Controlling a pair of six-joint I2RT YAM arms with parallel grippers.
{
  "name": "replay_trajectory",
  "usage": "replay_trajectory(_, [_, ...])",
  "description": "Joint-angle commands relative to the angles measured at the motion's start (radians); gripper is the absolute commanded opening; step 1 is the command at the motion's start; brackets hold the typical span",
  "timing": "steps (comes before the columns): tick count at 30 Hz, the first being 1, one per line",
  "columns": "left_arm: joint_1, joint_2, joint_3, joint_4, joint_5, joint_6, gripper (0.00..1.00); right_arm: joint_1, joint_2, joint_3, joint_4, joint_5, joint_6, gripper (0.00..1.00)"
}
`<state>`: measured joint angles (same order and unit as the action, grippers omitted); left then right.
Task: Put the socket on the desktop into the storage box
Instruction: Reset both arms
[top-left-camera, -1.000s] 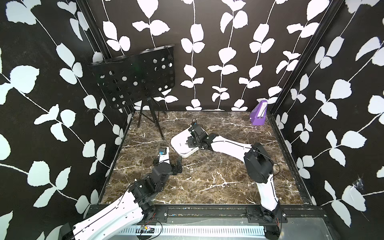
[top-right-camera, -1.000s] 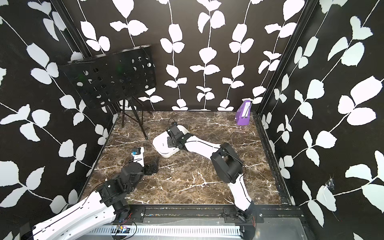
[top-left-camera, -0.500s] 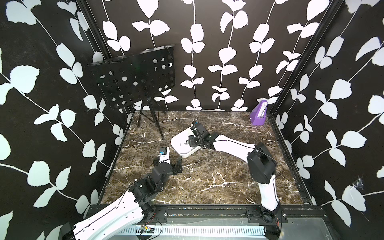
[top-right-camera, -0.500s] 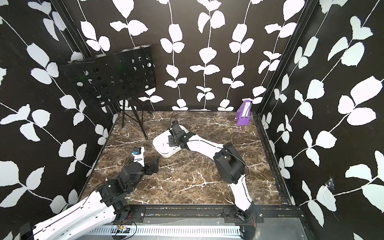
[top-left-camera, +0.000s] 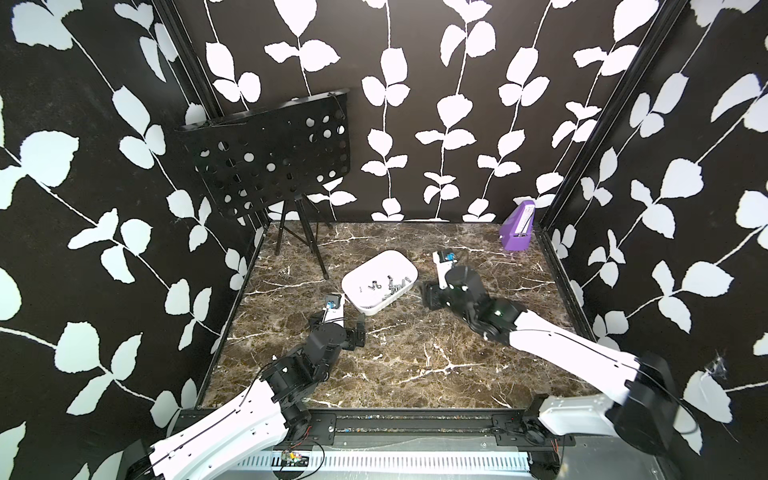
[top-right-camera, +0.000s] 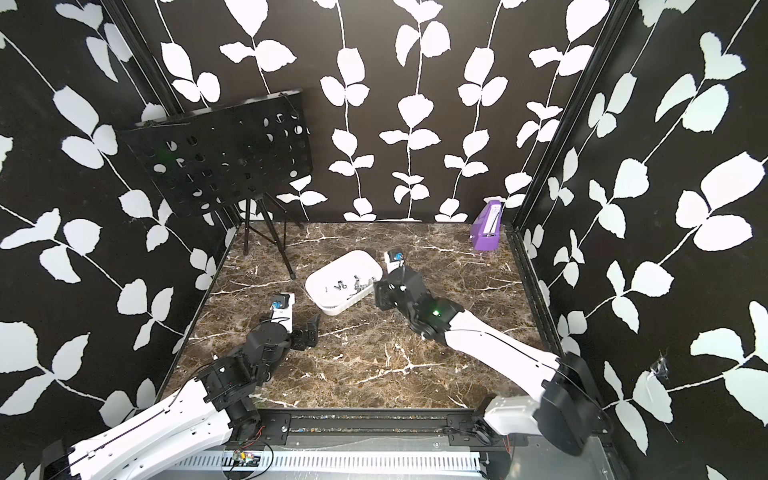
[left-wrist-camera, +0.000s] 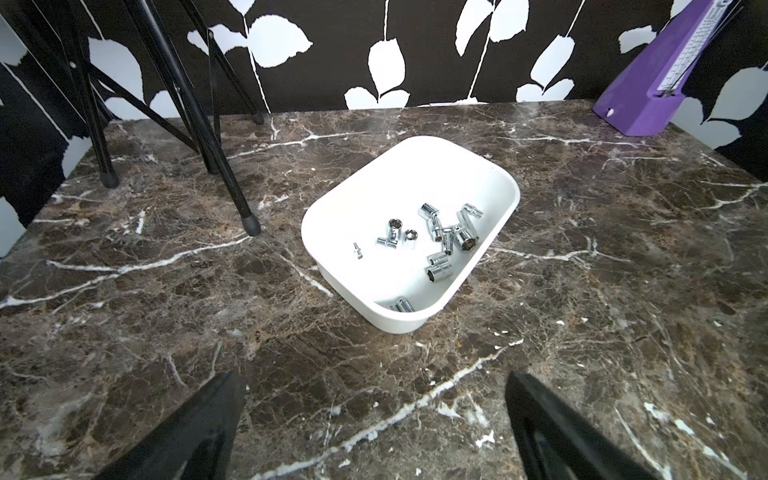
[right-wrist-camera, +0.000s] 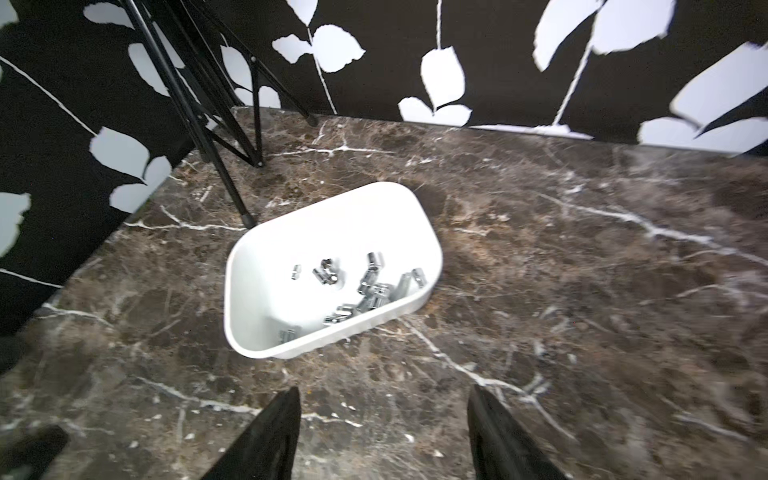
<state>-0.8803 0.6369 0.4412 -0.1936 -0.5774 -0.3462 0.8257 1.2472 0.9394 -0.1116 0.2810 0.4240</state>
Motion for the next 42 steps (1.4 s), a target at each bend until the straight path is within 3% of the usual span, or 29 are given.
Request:
replay_trajectory(1, [0.001, -0.009, 0.023, 0.041, -0.051, 0.079, 0.99, 0.000, -0.074, -0.099, 0.059, 0.193, -0.045, 0.99])
replay_trajectory(6, [0.000, 0.013, 0.015, 0.161, -0.109, 0.153, 0.99, 0.002, -0.176, -0.246, 0.182, 0.331, -0.213, 0.99])
replay_trajectory(8, [0.001, 0.040, -0.004, 0.290, -0.143, 0.249, 0.99, 0.001, -0.204, -0.290, 0.210, 0.425, -0.265, 0.99])
replay_trajectory(12, [0.007, 0.145, -0.028, 0.571, -0.329, 0.455, 0.99, -0.002, -0.248, -0.407, 0.374, 0.580, -0.390, 0.99])
replay_trajectory(14, [0.032, 0.193, -0.003, 0.589, -0.379, 0.506, 0.99, -0.008, -0.265, -0.463, 0.460, 0.593, -0.458, 0.99])
replay_trajectory(18, [0.135, 0.226, -0.019, 0.598, -0.314, 0.568, 0.99, -0.053, -0.318, -0.524, 0.487, 0.614, -0.483, 0.99])
replay_trajectory(20, [0.198, 0.219, -0.082, 0.690, -0.301, 0.612, 0.99, -0.090, -0.354, -0.555, 0.496, 0.613, -0.478, 1.00])
replay_trajectory(23, [0.256, 0.185, -0.169, 0.791, -0.195, 0.689, 0.99, -0.161, -0.408, -0.619, 0.521, 0.576, -0.440, 1.00])
replay_trajectory(28, [0.294, 0.198, -0.169, 0.763, -0.187, 0.701, 0.99, -0.256, -0.494, -0.715, 0.543, 0.529, -0.376, 1.00])
replay_trajectory(31, [0.345, 0.275, -0.192, 0.821, -0.194, 0.678, 0.99, -0.279, -0.560, -0.744, 0.549, 0.444, -0.461, 1.00])
replay_trajectory(34, [0.431, 0.354, -0.191, 0.811, -0.140, 0.604, 0.99, -0.302, -0.605, -0.767, 0.553, 0.444, -0.508, 1.00])
replay_trajectory(38, [0.522, 0.444, -0.203, 0.860, -0.098, 0.550, 0.99, -0.347, -0.599, -0.789, 0.541, 0.422, -0.562, 1.00])
replay_trajectory(42, [0.559, 0.516, -0.207, 0.908, -0.072, 0.544, 0.99, -0.414, -0.533, -0.793, 0.556, 0.356, -0.571, 1.00])
